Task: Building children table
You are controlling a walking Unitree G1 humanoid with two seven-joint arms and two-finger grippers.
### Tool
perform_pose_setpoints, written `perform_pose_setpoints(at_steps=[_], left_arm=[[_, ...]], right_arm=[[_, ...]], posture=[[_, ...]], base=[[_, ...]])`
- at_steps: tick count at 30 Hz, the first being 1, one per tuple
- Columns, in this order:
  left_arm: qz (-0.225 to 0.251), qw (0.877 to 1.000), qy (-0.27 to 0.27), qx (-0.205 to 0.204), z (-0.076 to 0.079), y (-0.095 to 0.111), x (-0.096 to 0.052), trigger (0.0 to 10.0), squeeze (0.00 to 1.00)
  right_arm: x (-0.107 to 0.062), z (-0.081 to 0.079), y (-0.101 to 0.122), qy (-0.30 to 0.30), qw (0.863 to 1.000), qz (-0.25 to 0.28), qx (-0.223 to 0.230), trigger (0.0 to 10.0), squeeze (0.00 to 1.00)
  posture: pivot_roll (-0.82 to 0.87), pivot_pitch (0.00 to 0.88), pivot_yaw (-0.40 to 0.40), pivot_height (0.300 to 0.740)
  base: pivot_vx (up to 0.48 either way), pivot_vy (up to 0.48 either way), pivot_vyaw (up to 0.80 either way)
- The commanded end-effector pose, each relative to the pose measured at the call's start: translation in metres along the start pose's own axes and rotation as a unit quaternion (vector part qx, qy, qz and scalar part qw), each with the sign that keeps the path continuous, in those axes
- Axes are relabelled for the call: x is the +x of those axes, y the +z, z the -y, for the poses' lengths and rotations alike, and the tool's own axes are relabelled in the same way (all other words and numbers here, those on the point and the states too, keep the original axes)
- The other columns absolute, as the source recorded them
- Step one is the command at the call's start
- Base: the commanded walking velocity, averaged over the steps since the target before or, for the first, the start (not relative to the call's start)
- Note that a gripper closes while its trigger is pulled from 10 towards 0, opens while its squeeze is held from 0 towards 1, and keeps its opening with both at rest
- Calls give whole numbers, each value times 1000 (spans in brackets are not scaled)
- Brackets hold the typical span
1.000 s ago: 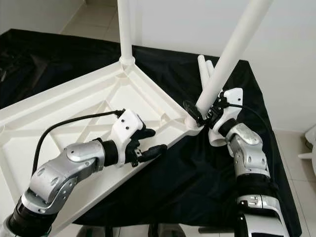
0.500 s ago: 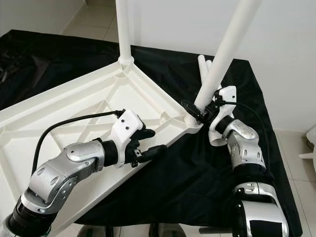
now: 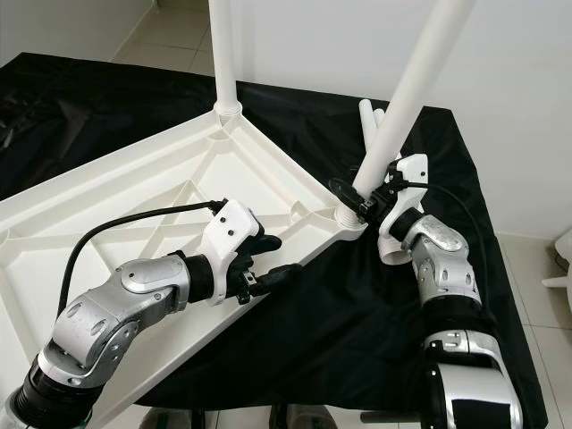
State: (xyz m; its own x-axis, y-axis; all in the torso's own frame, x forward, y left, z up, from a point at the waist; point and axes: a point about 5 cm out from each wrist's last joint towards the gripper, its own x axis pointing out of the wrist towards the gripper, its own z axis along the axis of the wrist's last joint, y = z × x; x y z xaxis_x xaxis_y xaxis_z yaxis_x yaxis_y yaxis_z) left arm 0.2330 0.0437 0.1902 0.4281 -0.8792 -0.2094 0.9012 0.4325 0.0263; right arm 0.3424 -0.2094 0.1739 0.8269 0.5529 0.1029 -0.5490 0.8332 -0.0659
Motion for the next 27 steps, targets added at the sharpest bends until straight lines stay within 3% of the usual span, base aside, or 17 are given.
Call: perform_pose_setpoints(at_steps=[1,11,22,27], left_arm=[[-4,1000,-4,-1,4,0,0,10000,0],[-4,1000,-3,-4,5,-2,1,10000,0],[-4,1000,-6,-4,5,-2,2,10000,0],[-4,1000,-8,-5,5,-2,2,10000,0]], right_arm=[[0,-2,-6,-16,1000,-6,24,0,0],[7,-32,-12,-160,985,-5,59,0,0],[8,-49,-12,-226,973,-12,49,0,0],[9,-69,-16,-305,950,-31,55,0,0]], posture=[[60,119,-53,740],[56,112,-54,740],[52,106,-56,740],[55,95,-62,740]], base=[[0,0,0],[0,0,0],[0,0,0],[0,0,0]])
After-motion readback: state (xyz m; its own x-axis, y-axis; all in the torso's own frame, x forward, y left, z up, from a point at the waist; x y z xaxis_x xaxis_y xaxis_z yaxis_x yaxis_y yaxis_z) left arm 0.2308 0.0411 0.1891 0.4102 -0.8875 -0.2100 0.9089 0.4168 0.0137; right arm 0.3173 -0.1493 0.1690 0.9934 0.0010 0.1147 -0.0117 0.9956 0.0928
